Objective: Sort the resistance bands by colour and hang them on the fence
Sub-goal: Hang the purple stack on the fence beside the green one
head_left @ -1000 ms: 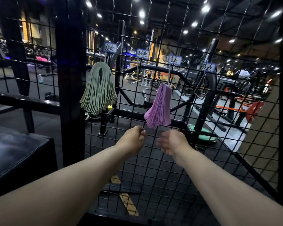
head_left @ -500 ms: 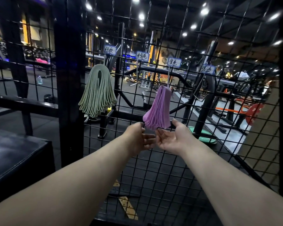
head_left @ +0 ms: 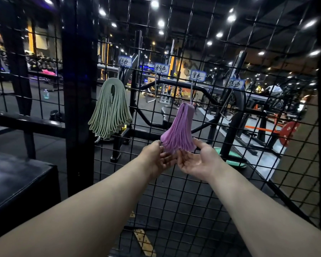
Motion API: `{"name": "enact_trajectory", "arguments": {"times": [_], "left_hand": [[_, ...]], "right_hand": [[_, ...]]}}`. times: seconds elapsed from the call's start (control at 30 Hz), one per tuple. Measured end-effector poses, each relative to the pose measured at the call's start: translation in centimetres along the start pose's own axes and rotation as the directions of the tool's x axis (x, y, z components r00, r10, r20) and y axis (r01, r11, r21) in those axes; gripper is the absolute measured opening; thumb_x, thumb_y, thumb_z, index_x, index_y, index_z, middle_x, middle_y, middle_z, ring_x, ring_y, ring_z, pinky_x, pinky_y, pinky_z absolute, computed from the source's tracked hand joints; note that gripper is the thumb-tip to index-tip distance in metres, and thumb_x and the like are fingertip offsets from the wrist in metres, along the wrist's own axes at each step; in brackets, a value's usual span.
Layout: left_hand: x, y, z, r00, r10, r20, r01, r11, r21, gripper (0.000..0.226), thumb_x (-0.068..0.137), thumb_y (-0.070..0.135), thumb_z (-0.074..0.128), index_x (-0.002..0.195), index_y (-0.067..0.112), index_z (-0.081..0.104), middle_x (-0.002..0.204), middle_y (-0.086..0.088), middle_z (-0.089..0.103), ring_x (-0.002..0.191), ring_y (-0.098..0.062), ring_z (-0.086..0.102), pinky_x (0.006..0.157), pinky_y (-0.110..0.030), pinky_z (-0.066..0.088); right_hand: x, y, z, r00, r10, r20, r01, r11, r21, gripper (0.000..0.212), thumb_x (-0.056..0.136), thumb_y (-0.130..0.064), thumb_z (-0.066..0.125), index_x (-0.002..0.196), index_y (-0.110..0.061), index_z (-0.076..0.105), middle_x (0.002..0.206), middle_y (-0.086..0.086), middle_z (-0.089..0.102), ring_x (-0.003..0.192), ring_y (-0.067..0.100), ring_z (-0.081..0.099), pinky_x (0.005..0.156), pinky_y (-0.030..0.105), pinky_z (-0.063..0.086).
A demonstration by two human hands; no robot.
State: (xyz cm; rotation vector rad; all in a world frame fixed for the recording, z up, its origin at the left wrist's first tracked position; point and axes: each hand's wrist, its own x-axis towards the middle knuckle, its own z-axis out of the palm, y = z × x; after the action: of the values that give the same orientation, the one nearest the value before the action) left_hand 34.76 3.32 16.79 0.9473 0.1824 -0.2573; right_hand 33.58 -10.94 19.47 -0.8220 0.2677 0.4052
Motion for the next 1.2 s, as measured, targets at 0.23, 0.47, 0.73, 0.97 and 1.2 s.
{"name": "enact_trajectory", "arguments": {"times": [0.23,0.47,0.73,0.97,1.2], "left_hand": [[0.0,0.5,0.6,0.999,0.034,-0.024,-0.035,0.999,-0.01,0.039,0.102,0.033,0.04,0.093,0.008,0.067,0.077,-0.009,0.068,0.073,-0.02,0.064,0.086,-0.035,0.055],[0.0,0.5,0.4,0.986,0.129,-0.105,-0.13,0.991,-0.011,0.017,0.096,0.011,0.054,0.082,0.011,0.065,0.071,-0.005,0.059,0.062,-0.015,0.053,0.049,-0.022,0.049],[-0.4,0.5,0.1,0.985,0.142,-0.097,-0.149,0.986,-0.076,0.025,0.083,-0.002,0.041,0.096,0.003,0.062,0.093,-0.016,0.059,0.088,-0.028,0.055,0.071,-0.031,0.049],[0.3,0.1,-0.5,0.964,0.264,-0.019,-0.263,0.964,0.04,0.056,0.071,-0.027,0.037,0.104,0.011,0.063,0.106,-0.015,0.066,0.091,-0.024,0.06,0.074,-0.031,0.05],[0.6,-0.1,-0.7,0.951,0.308,0.014,-0.309,0.951,0.024,0.058,0.077,-0.029,0.046,0.11,0.017,0.059,0.102,-0.018,0.068,0.08,-0.024,0.066,0.068,-0.028,0.055]], "right_hand": [[-0.2,-0.3,-0.1,1.0,-0.009,0.004,0.009,1.0,-0.024,0.034,0.091,-0.029,0.065,0.11,-0.001,0.062,0.109,0.014,0.065,0.091,0.025,0.063,0.087,0.033,0.05],[-0.4,-0.3,-0.2,0.999,-0.02,0.032,0.019,0.998,0.052,0.031,0.094,-0.026,0.06,0.111,0.0,0.059,0.11,0.013,0.07,0.085,0.026,0.069,0.081,0.034,0.051],[-0.1,0.1,-0.6,0.995,-0.064,0.074,0.042,0.962,0.272,0.038,0.093,-0.005,0.028,0.117,0.011,0.053,0.098,0.03,0.067,0.084,0.036,0.067,0.075,0.038,0.054],[1.3,1.2,-0.7,0.988,-0.1,0.116,0.068,0.966,0.251,0.027,0.101,0.008,0.033,0.116,0.016,0.053,0.099,0.03,0.066,0.089,0.03,0.067,0.063,0.033,0.062],[2.8,1.6,-0.9,0.987,-0.071,0.145,0.029,0.961,0.274,0.02,0.099,0.001,0.046,0.1,0.014,0.062,0.092,0.029,0.066,0.067,0.026,0.07,0.052,0.025,0.059]]}}
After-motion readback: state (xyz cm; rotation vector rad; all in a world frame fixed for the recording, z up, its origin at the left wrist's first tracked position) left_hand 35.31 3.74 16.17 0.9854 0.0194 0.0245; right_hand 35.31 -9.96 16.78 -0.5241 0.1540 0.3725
